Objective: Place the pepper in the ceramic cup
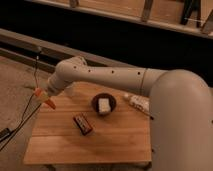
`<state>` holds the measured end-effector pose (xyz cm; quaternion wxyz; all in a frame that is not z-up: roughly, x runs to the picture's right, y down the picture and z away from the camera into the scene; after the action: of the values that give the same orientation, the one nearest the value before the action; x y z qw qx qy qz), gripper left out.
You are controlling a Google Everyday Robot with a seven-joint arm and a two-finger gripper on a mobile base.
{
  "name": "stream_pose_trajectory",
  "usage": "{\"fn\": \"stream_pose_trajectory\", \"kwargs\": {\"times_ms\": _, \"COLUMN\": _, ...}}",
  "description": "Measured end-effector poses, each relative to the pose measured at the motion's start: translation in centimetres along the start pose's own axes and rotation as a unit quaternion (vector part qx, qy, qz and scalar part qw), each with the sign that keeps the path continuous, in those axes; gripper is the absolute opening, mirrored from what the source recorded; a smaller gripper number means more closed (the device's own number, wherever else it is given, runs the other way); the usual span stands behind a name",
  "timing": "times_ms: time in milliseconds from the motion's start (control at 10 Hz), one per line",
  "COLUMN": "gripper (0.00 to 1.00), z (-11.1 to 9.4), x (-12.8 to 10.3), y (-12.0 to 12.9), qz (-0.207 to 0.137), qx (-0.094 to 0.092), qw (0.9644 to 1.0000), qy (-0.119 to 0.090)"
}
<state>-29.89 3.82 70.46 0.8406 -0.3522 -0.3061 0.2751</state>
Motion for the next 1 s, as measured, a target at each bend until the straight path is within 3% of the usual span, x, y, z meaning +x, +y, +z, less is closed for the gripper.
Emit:
{"fn": "stream_pose_trajectory", "kwargs": {"times_ms": 800, "gripper": 0.00, "z": 0.01, "x": -0.18, "y": 0.16, "qz": -0.001, "qx": -0.003, "qw": 1.0000, "qy": -0.007}}
{"fn": "stream_pose_trajectory", "kwargs": {"times_ms": 1000, "gripper": 0.00, "z": -0.26, "x": -0.66, "y": 0.00, "qz": -0.013, "qx": 0.001, "qw": 0.9997, "qy": -0.021}}
